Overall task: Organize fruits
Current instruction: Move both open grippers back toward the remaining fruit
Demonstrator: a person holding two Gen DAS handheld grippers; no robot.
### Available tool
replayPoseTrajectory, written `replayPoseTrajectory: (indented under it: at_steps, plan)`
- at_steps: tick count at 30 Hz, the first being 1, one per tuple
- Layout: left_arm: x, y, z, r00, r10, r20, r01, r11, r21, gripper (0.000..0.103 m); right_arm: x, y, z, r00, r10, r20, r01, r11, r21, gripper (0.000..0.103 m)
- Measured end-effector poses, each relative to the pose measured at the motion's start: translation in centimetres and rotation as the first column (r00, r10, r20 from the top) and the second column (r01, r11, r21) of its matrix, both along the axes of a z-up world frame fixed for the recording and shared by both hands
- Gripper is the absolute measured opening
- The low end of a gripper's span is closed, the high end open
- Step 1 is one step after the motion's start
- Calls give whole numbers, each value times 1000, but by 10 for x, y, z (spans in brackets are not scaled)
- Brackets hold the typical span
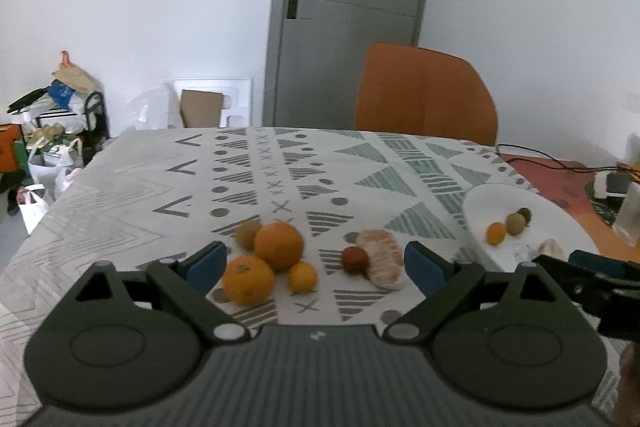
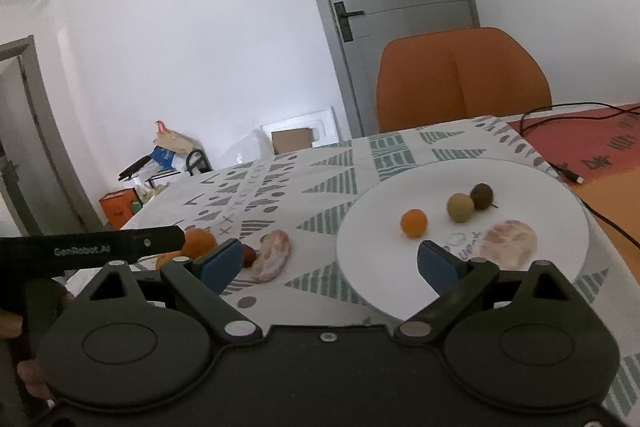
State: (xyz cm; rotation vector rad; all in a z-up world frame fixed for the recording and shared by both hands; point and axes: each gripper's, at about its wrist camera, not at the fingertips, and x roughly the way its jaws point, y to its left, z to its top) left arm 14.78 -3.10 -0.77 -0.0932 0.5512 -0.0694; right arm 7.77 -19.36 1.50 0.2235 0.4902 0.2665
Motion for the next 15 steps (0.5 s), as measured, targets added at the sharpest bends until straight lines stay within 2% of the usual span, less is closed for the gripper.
replayPoseTrajectory:
  at_steps: [5, 10, 15]
  plan:
    - [4, 15, -7, 999, 32, -6, -32, 999, -22, 91, 5, 12, 0, 1000, 26, -6, -27, 1000, -15, 93]
    - [11, 28, -15, 998, 58, -32, -59, 997, -41, 73, 12, 24, -2, 999, 48, -16, -49, 998, -32, 88]
    - [19, 39, -25, 995, 77, -60, -80, 995, -63, 64, 18, 35, -3, 997, 67, -26, -69, 997, -48, 84]
